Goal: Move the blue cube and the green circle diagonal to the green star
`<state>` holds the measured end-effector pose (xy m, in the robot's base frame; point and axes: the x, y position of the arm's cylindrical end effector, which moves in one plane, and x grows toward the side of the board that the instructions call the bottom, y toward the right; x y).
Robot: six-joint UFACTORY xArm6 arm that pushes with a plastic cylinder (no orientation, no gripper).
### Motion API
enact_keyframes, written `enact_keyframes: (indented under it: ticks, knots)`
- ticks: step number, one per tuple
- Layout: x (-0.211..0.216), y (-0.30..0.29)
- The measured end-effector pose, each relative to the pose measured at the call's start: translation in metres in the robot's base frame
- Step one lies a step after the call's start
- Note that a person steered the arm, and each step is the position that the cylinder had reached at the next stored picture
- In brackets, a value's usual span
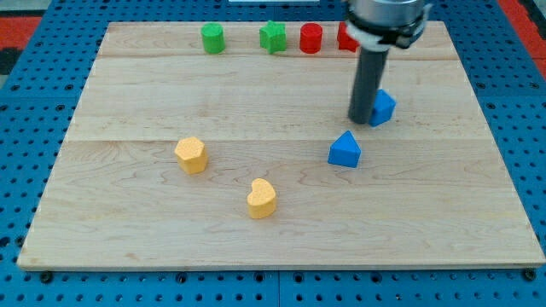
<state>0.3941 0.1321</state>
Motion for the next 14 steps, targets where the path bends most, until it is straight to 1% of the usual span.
enact_keyframes:
  ticks: [1,3,4,5,6,7,8,9,10,11,12,13,14]
  knots:
    - [-0.004,-0.033]
    - [0.046,-0.192]
    - [0.034,-0.196]
    - [-0.035,-0.194]
    - [-0.102,-0.161]
    - [-0.142,-0.169]
    - [-0.171,-0.198]
    - [-0.181,-0.243]
    - [-0.135,-0.268]
    - [-0.132,-0.278]
    - [-0.176,-0.282]
    - [-0.196,-0.302]
    - [-0.2,-0.326]
